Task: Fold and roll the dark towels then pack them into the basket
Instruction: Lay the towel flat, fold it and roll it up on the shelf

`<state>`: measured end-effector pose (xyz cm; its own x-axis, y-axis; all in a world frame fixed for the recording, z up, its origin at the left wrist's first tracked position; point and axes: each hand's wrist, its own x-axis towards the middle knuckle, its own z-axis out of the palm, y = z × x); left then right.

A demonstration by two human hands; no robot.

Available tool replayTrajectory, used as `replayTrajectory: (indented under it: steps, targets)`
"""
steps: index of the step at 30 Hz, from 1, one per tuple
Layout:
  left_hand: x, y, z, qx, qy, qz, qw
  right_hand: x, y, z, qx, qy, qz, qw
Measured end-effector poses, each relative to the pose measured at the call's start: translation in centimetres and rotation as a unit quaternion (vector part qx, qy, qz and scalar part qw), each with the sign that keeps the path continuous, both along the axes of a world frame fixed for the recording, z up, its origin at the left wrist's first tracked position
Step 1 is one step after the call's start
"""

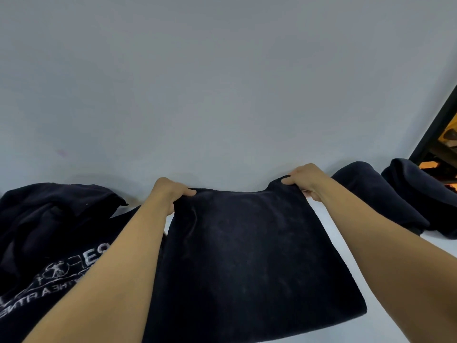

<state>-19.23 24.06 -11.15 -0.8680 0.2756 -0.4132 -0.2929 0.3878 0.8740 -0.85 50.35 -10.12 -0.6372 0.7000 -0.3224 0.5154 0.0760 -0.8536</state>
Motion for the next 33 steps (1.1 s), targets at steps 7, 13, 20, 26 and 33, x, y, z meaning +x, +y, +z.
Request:
replayTrajectory:
  steps: [7,13,20,26,33]
  targets:
    - [2.0,-0.8,4.7,0.238,0.053,0.040,0.969,1.6,-0.9,5.9,0.012,0.260,-0.043,0.964]
    - [5.4,-4.5,14.5,0.367,0.140,0.021,0.919,6.1,-4.1,16.0,0.017,0.467,-0.032,0.883]
    - [12.7,-11.6,19.8,0.406,0.264,-0.092,0.870,15.6,-7.5,19.5,-0.028,0.539,0.069,0.839]
    - [17.9,-17.9,10.6,0.271,0.189,-0.189,0.925,23.4,-9.2,10.5,-0.093,0.282,0.188,0.936]
    - [20.3,-20.3,5.0,0.156,0.084,-0.277,0.944,26.2,-11.0,4.8,-0.140,0.118,0.234,0.955]
